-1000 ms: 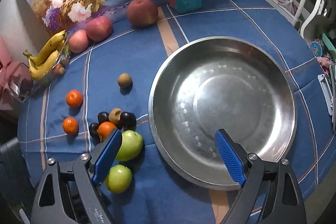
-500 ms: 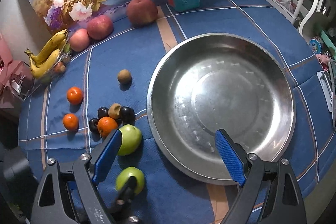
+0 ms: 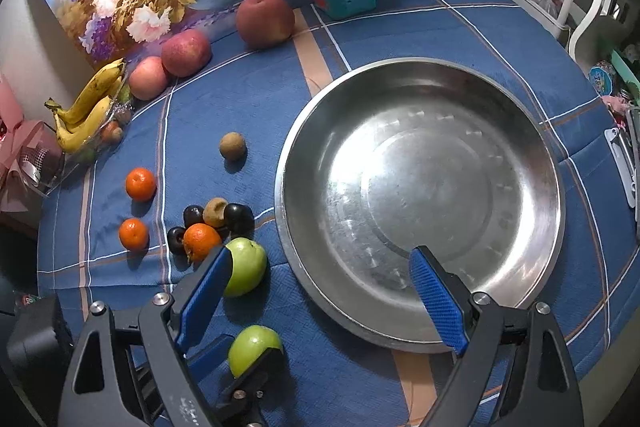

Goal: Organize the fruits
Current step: 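Move the right tool to the large green pear and close on it, then carry the green pear with the right tool into the steel basin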

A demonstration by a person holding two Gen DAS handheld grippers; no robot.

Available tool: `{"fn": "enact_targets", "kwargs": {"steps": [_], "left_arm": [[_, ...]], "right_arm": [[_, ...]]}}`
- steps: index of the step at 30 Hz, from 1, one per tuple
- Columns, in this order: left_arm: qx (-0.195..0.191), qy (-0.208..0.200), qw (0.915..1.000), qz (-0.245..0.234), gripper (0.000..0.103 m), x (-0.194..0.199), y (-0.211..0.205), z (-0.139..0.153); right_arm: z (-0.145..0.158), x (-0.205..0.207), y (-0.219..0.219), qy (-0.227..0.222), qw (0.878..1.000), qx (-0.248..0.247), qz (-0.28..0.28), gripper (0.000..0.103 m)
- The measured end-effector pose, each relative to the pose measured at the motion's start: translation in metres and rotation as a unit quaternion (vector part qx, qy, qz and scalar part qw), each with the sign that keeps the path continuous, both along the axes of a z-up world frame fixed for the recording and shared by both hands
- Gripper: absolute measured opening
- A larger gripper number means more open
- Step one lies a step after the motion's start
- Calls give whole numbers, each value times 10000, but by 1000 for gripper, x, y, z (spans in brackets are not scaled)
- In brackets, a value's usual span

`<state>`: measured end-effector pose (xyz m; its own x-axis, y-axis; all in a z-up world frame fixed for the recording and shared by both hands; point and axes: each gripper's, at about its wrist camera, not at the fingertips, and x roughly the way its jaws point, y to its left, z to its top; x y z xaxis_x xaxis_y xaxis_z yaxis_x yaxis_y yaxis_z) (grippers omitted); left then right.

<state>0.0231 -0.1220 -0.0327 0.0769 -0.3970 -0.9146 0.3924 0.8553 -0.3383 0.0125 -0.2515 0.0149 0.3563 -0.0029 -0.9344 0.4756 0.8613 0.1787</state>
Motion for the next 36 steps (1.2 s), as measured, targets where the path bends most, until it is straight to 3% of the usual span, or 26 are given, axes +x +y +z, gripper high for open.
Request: {"fn": "enact_targets", "kwargs": {"steps": [5, 8, 14, 17, 19, 23, 25, 36], "left_arm": [[91, -225, 9972, 709, 43, 20, 34, 8], [228, -503, 9901, 1291, 43, 33, 62, 14], [130, -547, 9755, 2125, 43, 47, 103, 17], [51, -444, 9726, 2281, 43, 58, 129, 15], [30, -431, 9721, 2307, 43, 60, 131, 14], [-10, -446, 9722, 2300, 43, 65, 129, 14], [-9, -442, 9724, 2291, 43, 65, 127, 14], [26, -413, 9739, 2233, 43, 60, 128, 14]], "right_arm": [[-6, 2, 2, 74, 10000, -20, -3, 90], [-9, 4, 5, 94, 9999, -14, 44, 90], [-16, 15, 33, -4, 9983, 304, 502, 90], [-12, 19, 45, -183, 9963, 457, 706, 86], [-10, 22, 54, -238, 9950, 479, 849, 75], [-20, 27, 66, -75, 9938, 434, 1020, 68], [-27, 30, 69, 27, 9935, 438, 1046, 57], [-48, 36, 56, 239, 9960, 305, 802, 54]]}}
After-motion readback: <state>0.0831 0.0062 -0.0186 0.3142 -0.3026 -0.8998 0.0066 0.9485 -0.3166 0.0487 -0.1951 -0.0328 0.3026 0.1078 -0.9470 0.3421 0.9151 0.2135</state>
